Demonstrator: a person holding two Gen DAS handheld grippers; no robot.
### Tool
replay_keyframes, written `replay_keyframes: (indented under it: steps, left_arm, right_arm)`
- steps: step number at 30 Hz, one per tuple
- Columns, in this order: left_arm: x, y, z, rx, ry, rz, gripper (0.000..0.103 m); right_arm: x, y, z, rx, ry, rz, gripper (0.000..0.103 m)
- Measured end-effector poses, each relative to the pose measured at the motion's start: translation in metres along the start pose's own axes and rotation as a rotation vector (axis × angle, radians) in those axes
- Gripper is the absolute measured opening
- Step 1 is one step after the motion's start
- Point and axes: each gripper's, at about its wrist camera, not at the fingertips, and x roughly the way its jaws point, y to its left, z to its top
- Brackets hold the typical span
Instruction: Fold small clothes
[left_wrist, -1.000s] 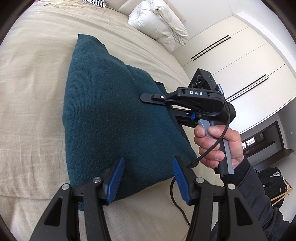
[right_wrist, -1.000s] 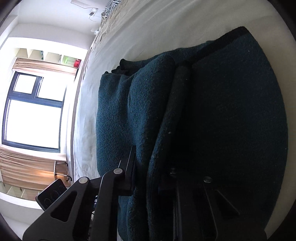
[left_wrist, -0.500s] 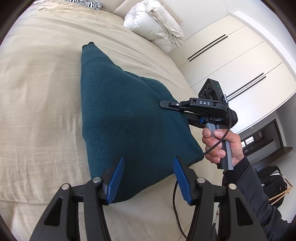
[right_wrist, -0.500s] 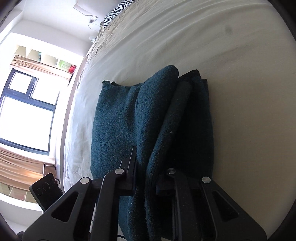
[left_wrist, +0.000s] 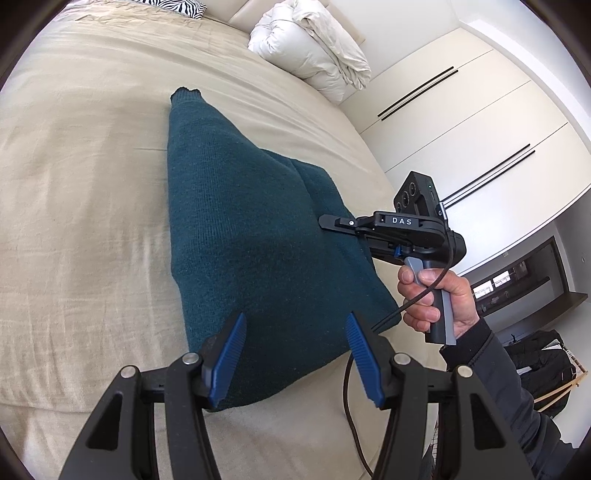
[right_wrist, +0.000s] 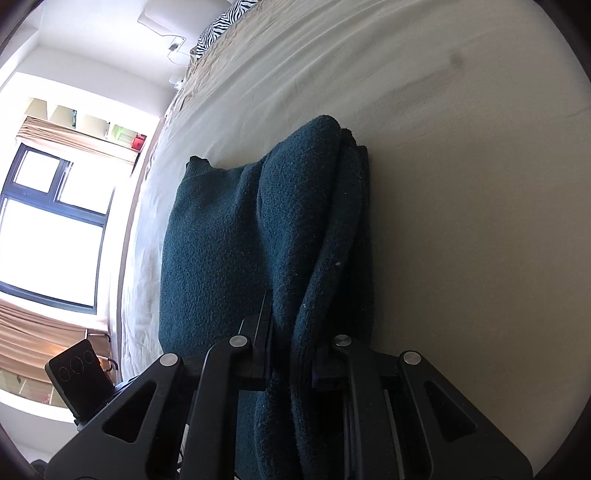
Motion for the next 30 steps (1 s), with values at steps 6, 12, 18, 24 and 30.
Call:
replay_keyframes:
  steps: [6,12,18,24,30]
  left_arm:
    - [-0.002,-0.005,0.000,0.013,0.003,0.004,0.059]
    - [-0.006,-0.007,0.010,0.034,-0.009,0.023,0.059]
    - [0.002,-0.024,0.043,0.109,-0.034,0.051,0.060]
    - [0.045,-0.017,0.078,0.114,-0.005,0.097,0.060]
    - [0.066,-0.001,0.079,0.092,0.009,0.094,0.058]
  right_arm:
    - [0.015,-0.025,0.004,0.073,0.017,0.076,0.014]
    - [-0.024,-0.030,-0.007,0.110,-0.088,0.040,0.018]
    - [-0.064,-0.003,-0.034,0.040,-0.181,0.167,0.018]
    - [-0.029,-0.005,-0.055,0.027,-0.063,0.223,0.018]
    - [-0.019,-0.052,-0.073,0.121,-0.080,0.307,0.014]
